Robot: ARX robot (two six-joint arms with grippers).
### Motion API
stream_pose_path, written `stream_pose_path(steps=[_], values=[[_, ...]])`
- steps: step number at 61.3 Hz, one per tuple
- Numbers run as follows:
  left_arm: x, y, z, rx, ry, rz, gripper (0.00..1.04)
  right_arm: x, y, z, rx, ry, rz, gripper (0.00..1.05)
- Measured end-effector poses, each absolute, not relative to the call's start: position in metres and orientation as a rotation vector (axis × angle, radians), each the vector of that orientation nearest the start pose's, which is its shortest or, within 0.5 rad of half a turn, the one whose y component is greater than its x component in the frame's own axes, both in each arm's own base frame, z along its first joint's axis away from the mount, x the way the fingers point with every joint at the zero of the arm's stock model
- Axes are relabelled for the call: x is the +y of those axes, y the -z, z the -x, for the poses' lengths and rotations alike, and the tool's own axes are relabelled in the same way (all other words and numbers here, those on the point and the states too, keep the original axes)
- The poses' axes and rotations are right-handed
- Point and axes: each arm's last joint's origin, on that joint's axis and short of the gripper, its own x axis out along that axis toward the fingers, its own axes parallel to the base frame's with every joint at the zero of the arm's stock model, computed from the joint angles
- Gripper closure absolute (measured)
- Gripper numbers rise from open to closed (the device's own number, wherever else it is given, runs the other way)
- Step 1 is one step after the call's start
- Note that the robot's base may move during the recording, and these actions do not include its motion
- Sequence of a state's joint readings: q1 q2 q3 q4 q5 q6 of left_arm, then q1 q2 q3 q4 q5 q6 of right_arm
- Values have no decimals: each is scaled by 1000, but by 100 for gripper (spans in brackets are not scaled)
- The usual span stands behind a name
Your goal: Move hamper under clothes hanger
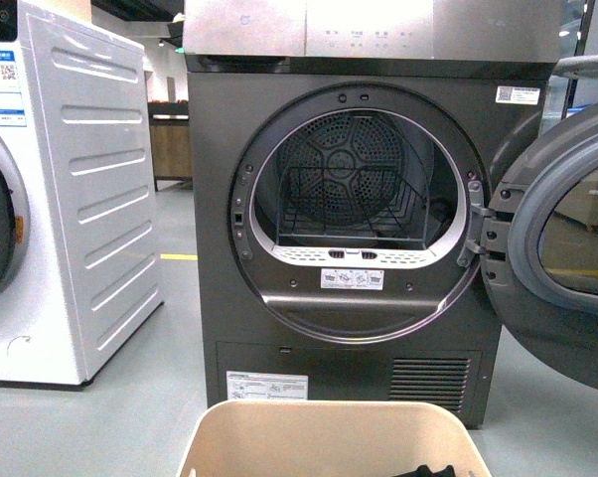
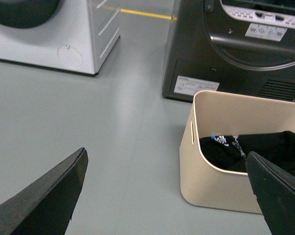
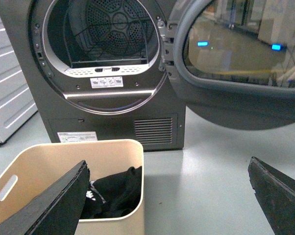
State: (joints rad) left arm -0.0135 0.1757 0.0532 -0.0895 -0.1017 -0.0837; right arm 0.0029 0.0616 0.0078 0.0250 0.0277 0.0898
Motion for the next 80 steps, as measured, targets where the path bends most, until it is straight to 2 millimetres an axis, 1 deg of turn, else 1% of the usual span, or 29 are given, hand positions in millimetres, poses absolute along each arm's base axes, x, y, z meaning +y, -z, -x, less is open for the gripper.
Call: stream_pose_path(steps=[2, 7, 11, 15, 23, 25, 28, 33, 34, 38, 43, 46, 49, 52, 59, 63, 71, 80], values=[[2, -161, -109, 211, -98, 74, 7, -1, -168, -104, 16, 22, -110, 7], [4, -174, -120, 171, -92, 71, 7, -4, -184, -112, -24, 9, -115, 7], [5, -183, -129, 145, -81, 59, 7, -6, -190, -119, -28, -4, -112, 7], [7, -191, -143, 133, -63, 50, 7, -8, -192, -127, -10, -19, -111, 7], [13, -198, -180, 180, -32, 40, 7, -15, -198, -156, 29, -42, -95, 7], [17, -198, -197, 224, -42, 40, 7, -17, -200, -168, 47, -43, -94, 7], [22, -197, -216, 255, -56, 34, 7, -21, -201, -185, 69, -34, -86, 7], [29, -192, -244, 324, -59, 36, 7, -26, -200, -210, 116, -33, -80, 7], [31, -191, -250, 335, -58, 37, 7, -27, -200, -213, 122, -33, -80, 7], [33, -187, -266, 373, -40, 45, 7, -29, -198, -232, 158, -33, -72, 7], [36, -184, -287, 410, -19, 55, 7, -32, -195, -251, 188, -34, -56, 7], [38, -182, -299, 428, -9, 60, 7, -35, -192, -266, 217, -35, -50, 7], [41, -179, -318, 453, -13, 58, 7, -38, -185, -285, 259, -35, -42, 7], [42, -174, -331, 479, -26, 51, 7, -40, -179, -297, 286, -29, -38, 7], [41, -161, -352, 524, -20, 25, 7, -47, -166, -323, 344, -17, -16, 7], [37, -150, -367, 552, -23, 3, 7, -52, -158, -341, 381, -8, 1, 7], [32, -133, -385, 597, -15, -21, 7, -56, -148, -363, 431, -9, 16, 7], [26, -115, -402, 638, -23, -48, 7, -54, -135, -383, 491, -25, 31, 7]])
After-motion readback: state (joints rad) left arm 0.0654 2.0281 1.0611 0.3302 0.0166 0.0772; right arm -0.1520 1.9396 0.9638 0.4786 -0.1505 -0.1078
